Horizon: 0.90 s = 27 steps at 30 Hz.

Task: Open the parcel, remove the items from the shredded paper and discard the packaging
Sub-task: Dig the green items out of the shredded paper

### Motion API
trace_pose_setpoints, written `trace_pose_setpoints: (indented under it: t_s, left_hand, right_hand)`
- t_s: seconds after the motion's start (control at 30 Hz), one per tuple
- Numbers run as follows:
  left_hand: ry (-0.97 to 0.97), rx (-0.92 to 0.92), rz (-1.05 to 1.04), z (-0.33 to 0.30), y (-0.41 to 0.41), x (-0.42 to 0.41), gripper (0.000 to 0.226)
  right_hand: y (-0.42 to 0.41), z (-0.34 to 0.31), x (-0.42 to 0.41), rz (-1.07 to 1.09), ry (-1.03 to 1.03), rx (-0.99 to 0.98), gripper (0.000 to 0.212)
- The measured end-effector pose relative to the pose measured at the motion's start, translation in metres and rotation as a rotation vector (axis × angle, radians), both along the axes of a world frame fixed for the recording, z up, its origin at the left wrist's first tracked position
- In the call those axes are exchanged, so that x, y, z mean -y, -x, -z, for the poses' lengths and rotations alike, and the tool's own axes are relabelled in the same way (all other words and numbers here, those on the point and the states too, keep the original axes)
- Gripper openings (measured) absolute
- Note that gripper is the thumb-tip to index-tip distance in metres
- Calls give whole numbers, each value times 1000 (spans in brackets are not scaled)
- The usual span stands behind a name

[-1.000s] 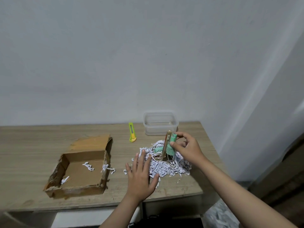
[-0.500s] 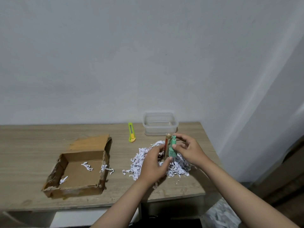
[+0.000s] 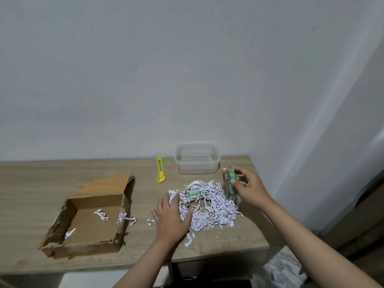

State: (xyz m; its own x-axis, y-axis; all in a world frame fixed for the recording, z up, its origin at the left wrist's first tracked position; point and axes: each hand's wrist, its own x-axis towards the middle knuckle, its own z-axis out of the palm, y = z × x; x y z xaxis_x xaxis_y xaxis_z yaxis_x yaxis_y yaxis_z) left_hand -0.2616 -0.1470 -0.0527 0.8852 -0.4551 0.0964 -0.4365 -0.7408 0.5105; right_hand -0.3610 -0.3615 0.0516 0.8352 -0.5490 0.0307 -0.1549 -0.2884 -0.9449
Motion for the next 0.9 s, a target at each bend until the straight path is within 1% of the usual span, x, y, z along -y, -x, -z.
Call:
trace_pose_setpoints:
  t_s: [0.1,0.2,0.3,0.4,0.5,0.63,0.73,0.9]
  left_hand:
    - [5,58,20,10,2,-1,67]
    - [27,106,11,16,1,2,64]
    - [23,117,10,19,-2,4,62]
    - [18,127,13,22,-3,4,61]
    - [21,133,11,22,-4,5,60]
    - [24,137,10,22,-4,6,60]
    - [23,135,10,24,-5,6,60]
    - [15,140,5,24,-6,7,61]
  right_hand:
    - [-3,4,13,0,-9,14,42]
    - [-8,9,28,3,47,13,42]
    - [-19,17,47,13,194,-58,42]
    - [-35,28,67,30,357,-146,36]
    - [-52,37,84,32,424,-227,33]
    - [-74,53,108,13,467,-336,37]
    - [-89,64,120,1,473,-395,32]
    - [-97,80,129,75,389,-373,25]
